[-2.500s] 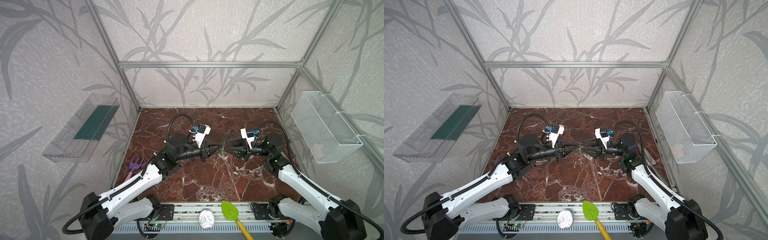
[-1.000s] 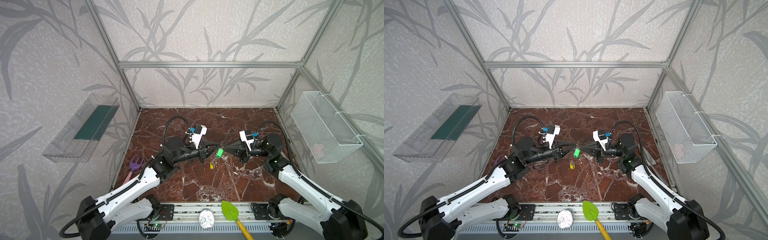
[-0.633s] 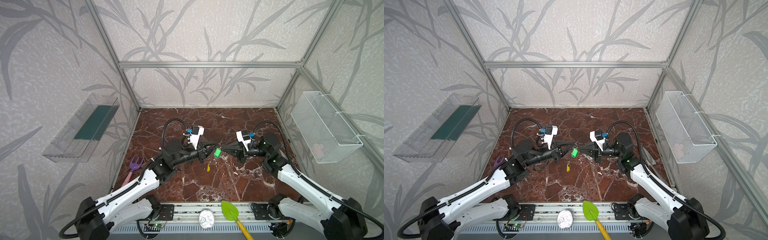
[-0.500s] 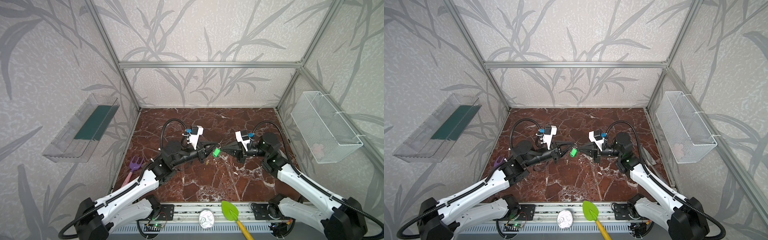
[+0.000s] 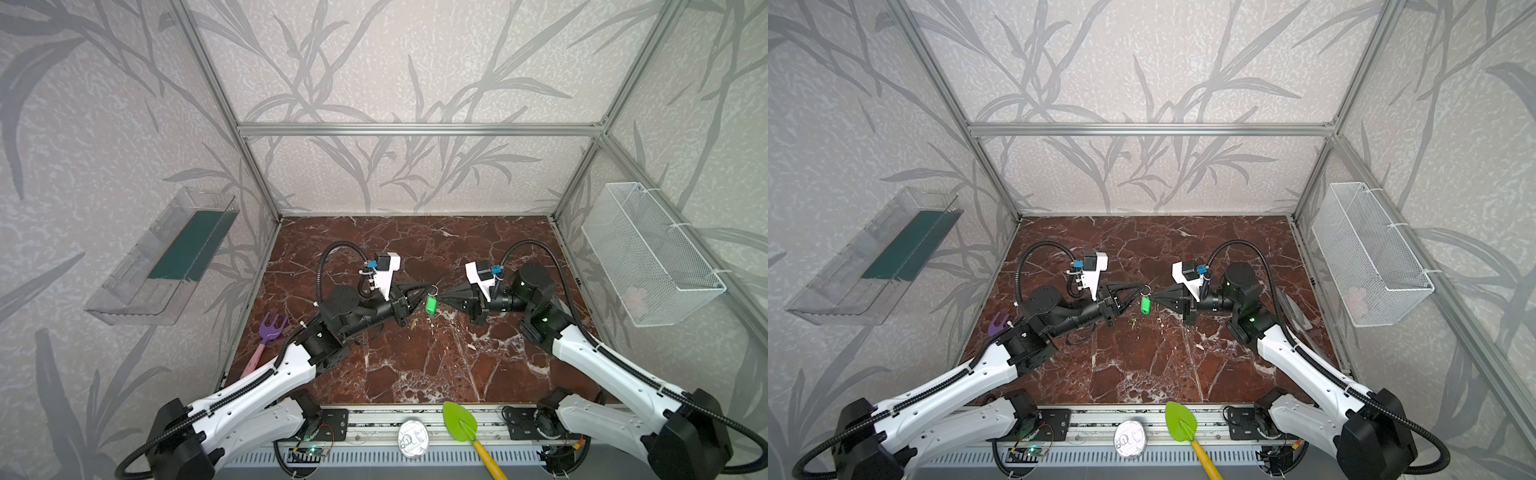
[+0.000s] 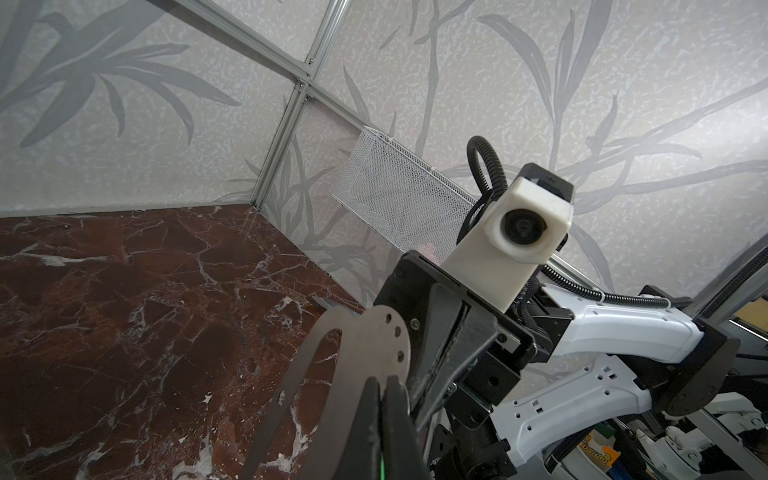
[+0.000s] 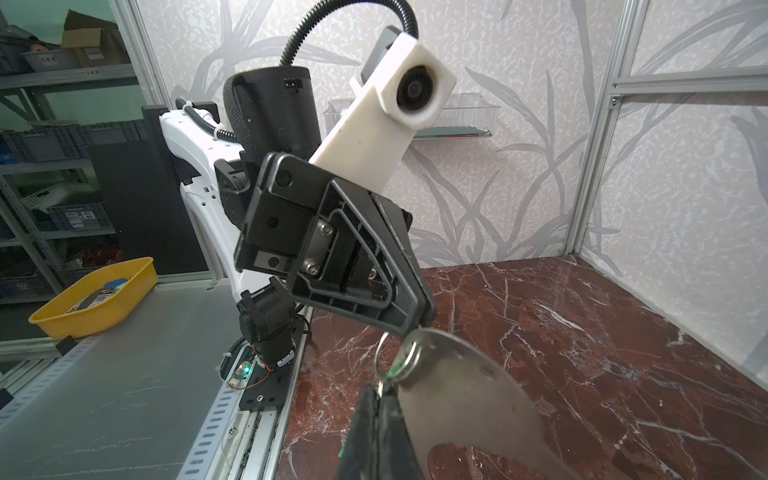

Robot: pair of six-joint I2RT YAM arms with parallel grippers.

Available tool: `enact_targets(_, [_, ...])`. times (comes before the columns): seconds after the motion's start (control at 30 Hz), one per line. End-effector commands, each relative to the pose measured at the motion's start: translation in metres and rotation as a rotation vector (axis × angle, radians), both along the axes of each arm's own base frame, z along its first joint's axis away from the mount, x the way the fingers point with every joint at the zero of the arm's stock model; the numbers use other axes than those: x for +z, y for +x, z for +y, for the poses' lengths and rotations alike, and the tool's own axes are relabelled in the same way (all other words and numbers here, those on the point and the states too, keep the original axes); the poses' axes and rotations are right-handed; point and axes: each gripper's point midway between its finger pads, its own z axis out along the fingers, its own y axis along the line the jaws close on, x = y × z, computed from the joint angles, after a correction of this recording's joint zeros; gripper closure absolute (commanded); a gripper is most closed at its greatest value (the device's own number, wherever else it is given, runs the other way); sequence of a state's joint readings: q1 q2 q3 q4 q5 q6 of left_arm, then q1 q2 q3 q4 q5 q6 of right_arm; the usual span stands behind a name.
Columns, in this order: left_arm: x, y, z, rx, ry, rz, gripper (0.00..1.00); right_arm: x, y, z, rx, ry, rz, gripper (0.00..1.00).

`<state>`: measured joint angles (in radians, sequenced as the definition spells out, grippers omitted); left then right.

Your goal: Put the keys on the keyring

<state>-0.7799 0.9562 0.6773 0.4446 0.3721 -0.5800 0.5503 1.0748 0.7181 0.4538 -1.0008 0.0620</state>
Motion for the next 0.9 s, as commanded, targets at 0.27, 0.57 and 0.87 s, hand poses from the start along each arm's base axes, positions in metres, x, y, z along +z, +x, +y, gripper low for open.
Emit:
enact_targets(0.27, [0.016, 0.019, 0.023, 0.169, -0.067, -0.033, 1.0, 0.015, -0.019, 0.013, 0.1, 0.0, -0.022, 1.0])
enact_targets(0.57, [0.028, 0.011, 0.033, 0.182, -0.09, -0.054, 1.0, 0.009, -0.003, 0.012, -0.002, -0.036, 0.003, 0.72])
enact_targets(0.87, [0.027, 0.009, 0.033, 0.175, -0.085, -0.058, 1.0, 0.02, 0.018, 0.013, -0.101, -0.014, 0.039, 0.65])
